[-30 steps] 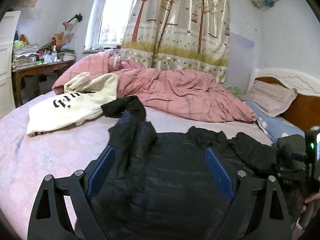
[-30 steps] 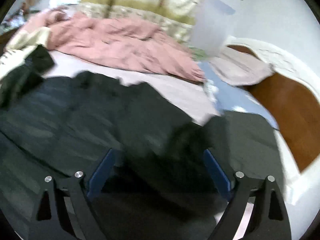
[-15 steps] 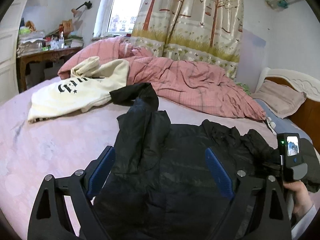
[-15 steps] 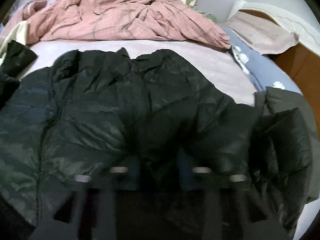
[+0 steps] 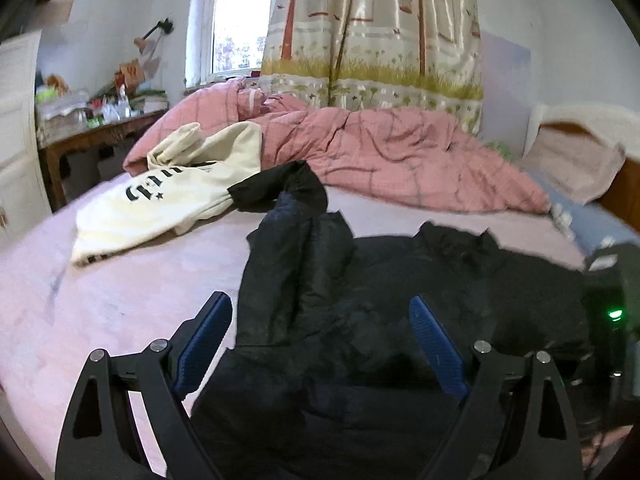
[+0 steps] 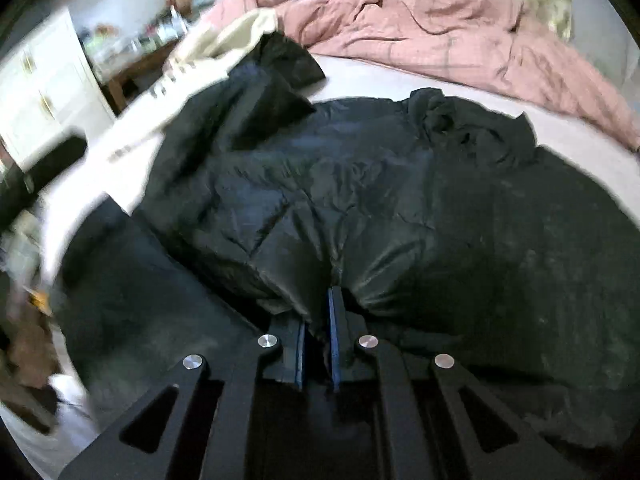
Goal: Fold large clothes
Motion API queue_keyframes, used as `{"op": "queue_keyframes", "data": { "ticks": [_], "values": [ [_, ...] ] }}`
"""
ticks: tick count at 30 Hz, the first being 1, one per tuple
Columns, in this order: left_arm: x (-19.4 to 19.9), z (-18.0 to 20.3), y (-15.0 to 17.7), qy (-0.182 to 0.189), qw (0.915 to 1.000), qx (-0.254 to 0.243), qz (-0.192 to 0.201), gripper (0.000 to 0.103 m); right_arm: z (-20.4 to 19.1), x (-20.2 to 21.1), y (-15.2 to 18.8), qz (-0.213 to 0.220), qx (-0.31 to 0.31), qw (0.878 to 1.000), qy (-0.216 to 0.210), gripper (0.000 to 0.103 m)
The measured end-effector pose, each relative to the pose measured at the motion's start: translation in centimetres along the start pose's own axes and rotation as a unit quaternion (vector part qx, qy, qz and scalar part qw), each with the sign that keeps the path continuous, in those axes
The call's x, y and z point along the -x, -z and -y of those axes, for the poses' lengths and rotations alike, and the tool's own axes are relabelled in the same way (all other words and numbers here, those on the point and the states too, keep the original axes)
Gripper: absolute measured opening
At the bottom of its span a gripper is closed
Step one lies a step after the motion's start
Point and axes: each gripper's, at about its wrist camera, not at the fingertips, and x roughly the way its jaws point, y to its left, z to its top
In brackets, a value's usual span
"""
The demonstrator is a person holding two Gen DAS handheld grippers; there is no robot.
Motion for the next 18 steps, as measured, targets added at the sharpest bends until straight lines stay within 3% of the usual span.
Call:
{"op": "queue_keyframes", "data": {
  "ticks": [3,4,5,8,10,11,12,14,16,18],
  "values": [
    [-1.1,0.2,0.4,-0.006,0.9997,-0.012,-0.020,0.089,0.2,1.6,-0.1,0.028,-0.009,1.000,0.010,0.032],
    [-1.4,0.2,0.5,-0.008,0.9996,-0.012,-0.024,0.089,0.8,2.2,-0.3,0.039,-0.019,0.999,0.008,0.047],
    [-1.5,0.2,0.6,-0.009,0.9996,-0.009,-0.026,0.089,1.6,2.9,-0.4,0.052,-0.032,0.998,0.007,0.055],
    [-1.4,0.2,0.5,-0.006,0.9997,-0.003,-0.023,0.089,3.8,3.1,-0.9,0.034,-0.050,0.998,-0.013,0.055],
    [-1.3,0.2,0.4,-0.009,0.9997,-0.005,-0.021,0.089,4.4,2.0,-0.9,-0.010,-0.051,0.996,-0.066,0.055],
    [-1.2,0.2,0.4,-0.013,0.9997,-0.008,-0.022,0.089,4.5,1.4,-0.8,-0.029,-0.040,0.996,-0.079,0.055],
    [-1.1,0.2,0.4,-0.015,0.9996,-0.008,-0.024,0.089,4.2,0.6,-0.8,-0.040,-0.020,0.997,-0.061,0.053],
    [-0.9,0.0,0.3,-0.011,0.9996,-0.001,-0.025,0.089,4.1,-0.8,-1.3,-0.037,-0.011,0.999,-0.014,0.018],
    [-0.7,-0.2,0.2,-0.005,0.9997,0.008,-0.023,0.089,5.0,-1.9,-2.2,-0.039,-0.053,0.997,-0.034,0.013],
    [-0.6,-0.3,0.1,-0.004,0.9997,0.008,-0.021,0.089,6.2,-2.9,-3.5,-0.035,-0.094,0.995,-0.023,0.011]
  ]
}}
